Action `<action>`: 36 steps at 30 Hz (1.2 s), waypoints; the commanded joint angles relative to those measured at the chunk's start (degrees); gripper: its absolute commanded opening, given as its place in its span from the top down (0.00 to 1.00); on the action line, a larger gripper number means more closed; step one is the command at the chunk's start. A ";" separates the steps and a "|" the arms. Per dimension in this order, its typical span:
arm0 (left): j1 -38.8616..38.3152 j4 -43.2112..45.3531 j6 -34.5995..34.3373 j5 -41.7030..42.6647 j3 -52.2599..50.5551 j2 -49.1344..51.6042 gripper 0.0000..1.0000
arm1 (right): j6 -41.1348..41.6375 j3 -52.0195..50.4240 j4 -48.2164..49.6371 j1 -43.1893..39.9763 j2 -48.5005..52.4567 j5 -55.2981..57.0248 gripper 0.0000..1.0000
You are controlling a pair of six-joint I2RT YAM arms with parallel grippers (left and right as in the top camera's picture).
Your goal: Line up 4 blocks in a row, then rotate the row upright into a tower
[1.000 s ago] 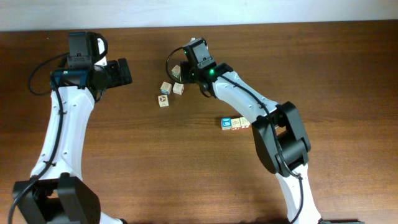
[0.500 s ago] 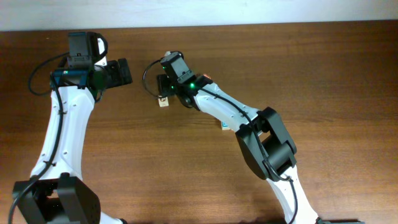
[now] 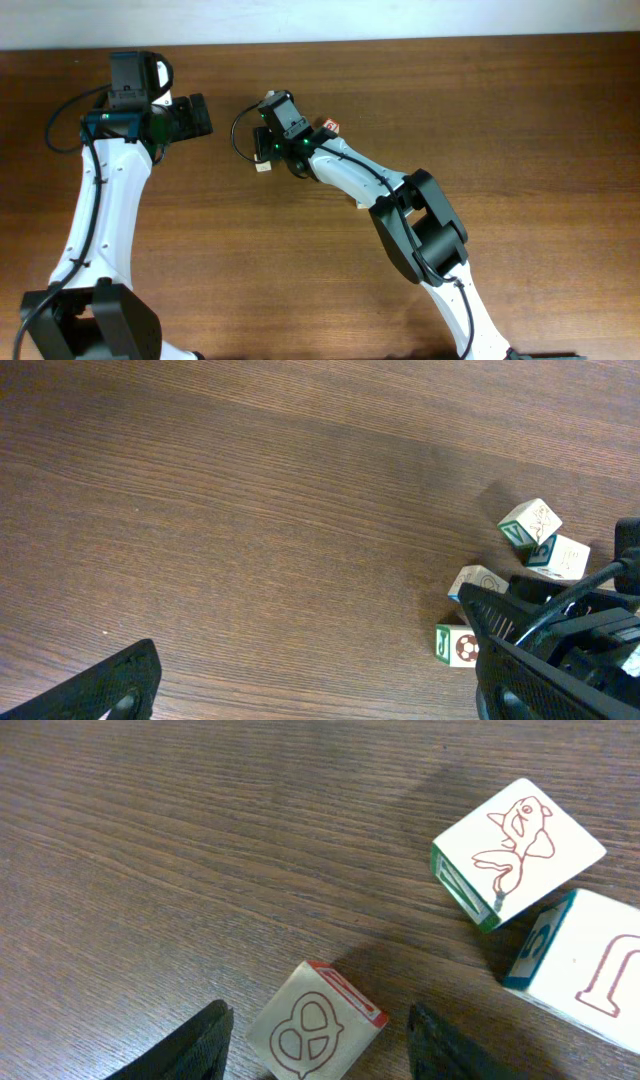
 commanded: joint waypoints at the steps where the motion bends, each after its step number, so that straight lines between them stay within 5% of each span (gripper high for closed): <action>1: 0.02 -0.02 -0.72 -0.42 0.87 0.42 0.01 | 0.74 0.72 0.09 0.31 2.69 1.62 0.49; 13: 0.02 -0.02 -0.72 -0.42 0.87 0.42 0.01 | -4.28 1.55 -10.71 -1.29 -8.59 2.19 0.77; 20: 0.02 -0.02 -0.72 -0.42 0.87 0.42 0.01 | 2.14 -1.31 -44.72 -1.22 -22.75 -0.63 0.80; 26: 0.02 -0.02 -0.72 -0.39 0.87 0.42 0.01 | 11.28 -27.15 -25.88 -2.14 -22.62 1.01 0.83; 31: 0.02 -0.02 -0.72 -0.42 0.87 0.42 0.01 | 11.21 -27.56 -26.32 -2.82 -22.60 7.41 0.82; 32: 0.00 -0.02 -0.72 -0.39 0.87 0.42 0.01 | 11.19 -27.56 -26.58 -2.86 -22.60 7.39 0.73; 36: 0.02 -0.02 -0.72 -0.42 0.87 0.42 0.01 | 10.32 -27.26 -27.61 -3.82 -22.80 5.20 0.62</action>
